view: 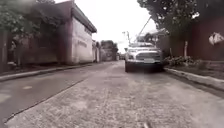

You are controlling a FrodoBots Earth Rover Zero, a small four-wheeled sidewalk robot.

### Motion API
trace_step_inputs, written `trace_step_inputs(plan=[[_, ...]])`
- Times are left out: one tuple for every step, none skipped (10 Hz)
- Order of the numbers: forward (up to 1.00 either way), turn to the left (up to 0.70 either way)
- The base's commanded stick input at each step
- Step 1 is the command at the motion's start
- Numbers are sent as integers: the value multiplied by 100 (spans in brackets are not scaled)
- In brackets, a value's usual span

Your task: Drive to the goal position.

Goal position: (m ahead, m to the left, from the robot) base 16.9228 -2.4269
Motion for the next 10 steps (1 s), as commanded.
trace_step_inputs(plan=[[70,0],[70,0],[70,0],[70,0],[70,0],[70,0],[70,0],[70,0],[70,0],[70,0]])
